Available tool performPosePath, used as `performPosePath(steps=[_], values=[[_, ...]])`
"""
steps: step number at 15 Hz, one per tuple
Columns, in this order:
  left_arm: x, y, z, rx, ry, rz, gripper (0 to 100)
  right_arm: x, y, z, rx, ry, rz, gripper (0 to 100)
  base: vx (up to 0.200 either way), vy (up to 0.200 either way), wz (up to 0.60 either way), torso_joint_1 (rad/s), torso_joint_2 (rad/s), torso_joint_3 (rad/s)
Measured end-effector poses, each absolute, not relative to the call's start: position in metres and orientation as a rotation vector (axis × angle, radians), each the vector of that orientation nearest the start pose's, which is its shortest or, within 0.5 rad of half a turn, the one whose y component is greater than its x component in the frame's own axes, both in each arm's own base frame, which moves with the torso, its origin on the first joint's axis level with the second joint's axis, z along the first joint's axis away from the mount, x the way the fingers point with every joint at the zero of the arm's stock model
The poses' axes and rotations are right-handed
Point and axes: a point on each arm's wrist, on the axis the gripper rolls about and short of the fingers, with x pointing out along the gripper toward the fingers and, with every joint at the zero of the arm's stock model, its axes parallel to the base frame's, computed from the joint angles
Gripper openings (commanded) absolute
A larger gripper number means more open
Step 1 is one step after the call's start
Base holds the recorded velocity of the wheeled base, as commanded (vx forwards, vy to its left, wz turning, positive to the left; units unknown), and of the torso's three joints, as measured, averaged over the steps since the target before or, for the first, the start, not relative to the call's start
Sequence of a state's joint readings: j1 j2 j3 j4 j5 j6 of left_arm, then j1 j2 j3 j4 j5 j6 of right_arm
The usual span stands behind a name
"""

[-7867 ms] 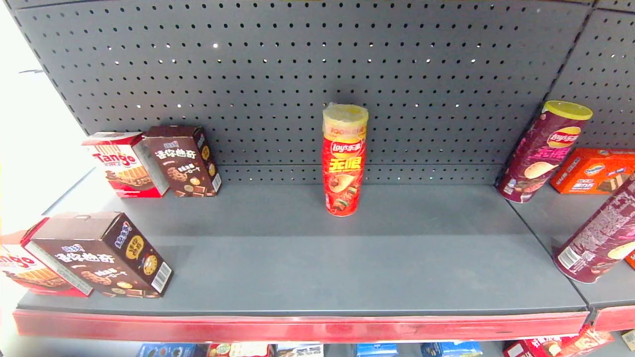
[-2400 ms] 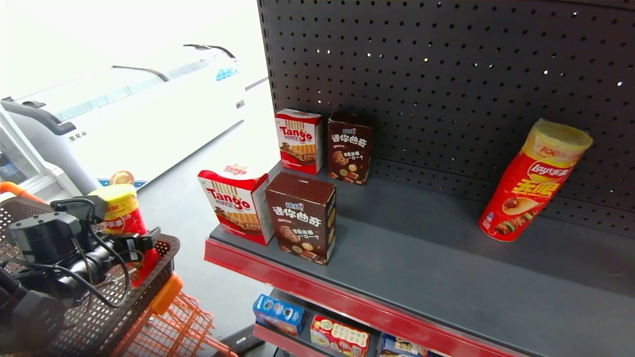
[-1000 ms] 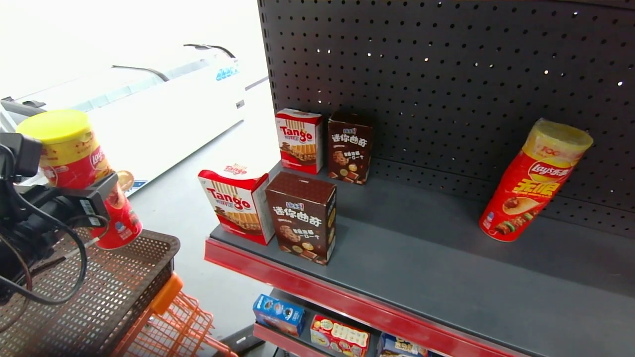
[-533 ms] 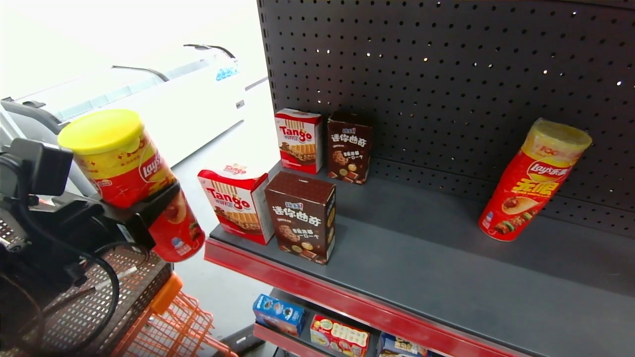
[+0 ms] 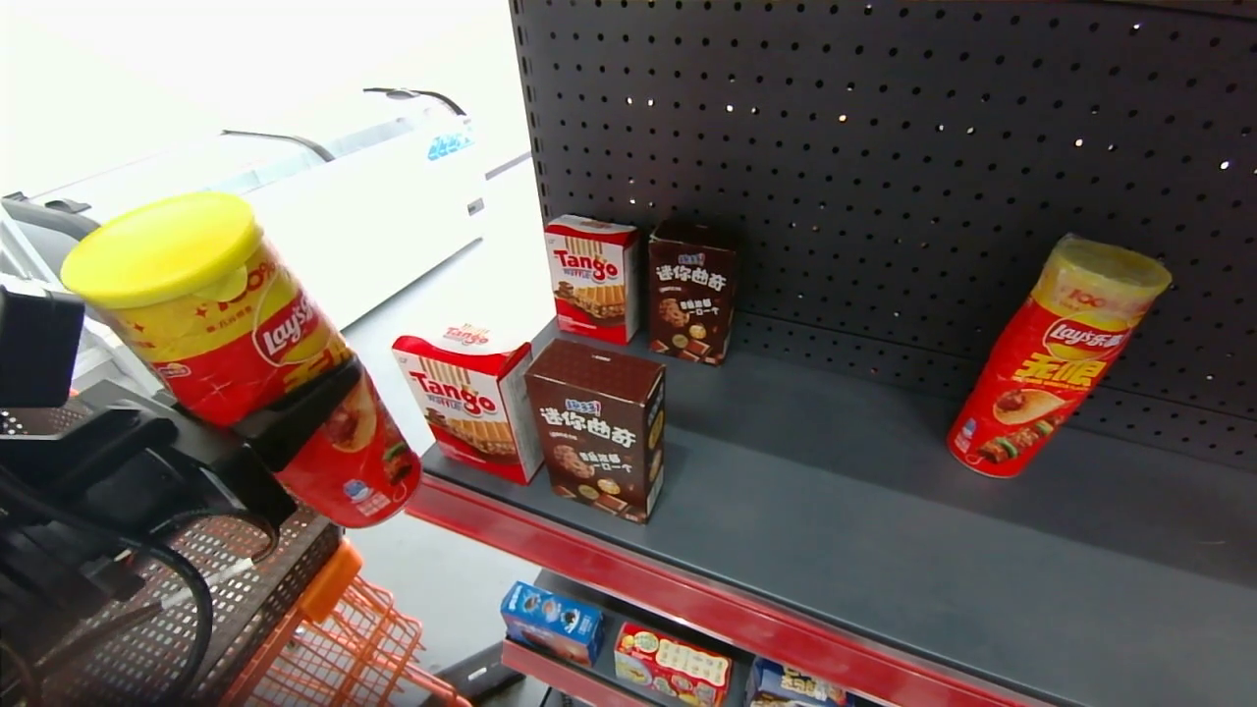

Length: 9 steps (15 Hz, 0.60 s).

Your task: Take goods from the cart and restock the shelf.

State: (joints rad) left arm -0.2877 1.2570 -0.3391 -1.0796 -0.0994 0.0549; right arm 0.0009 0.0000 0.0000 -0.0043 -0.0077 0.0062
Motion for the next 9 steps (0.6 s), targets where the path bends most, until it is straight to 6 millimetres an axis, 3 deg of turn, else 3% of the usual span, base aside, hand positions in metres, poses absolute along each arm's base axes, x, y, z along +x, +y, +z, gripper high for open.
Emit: performPosePath(steps=[5,9], values=[[0.157,-0.063,0.192,0.041,0.002,-0.594,0,-0.023,0.000,0.076,0.006,-0.004,-0.006,100,0.000,0.000,0.00,0.000,0.00,0.000],[0.156,-0.068,0.201,0.040,-0.006,-0.644,0,-0.023,0.000,0.076,0.006,-0.004,-0.006,100,0.000,0.000,0.00,0.000,0.00,0.000]])
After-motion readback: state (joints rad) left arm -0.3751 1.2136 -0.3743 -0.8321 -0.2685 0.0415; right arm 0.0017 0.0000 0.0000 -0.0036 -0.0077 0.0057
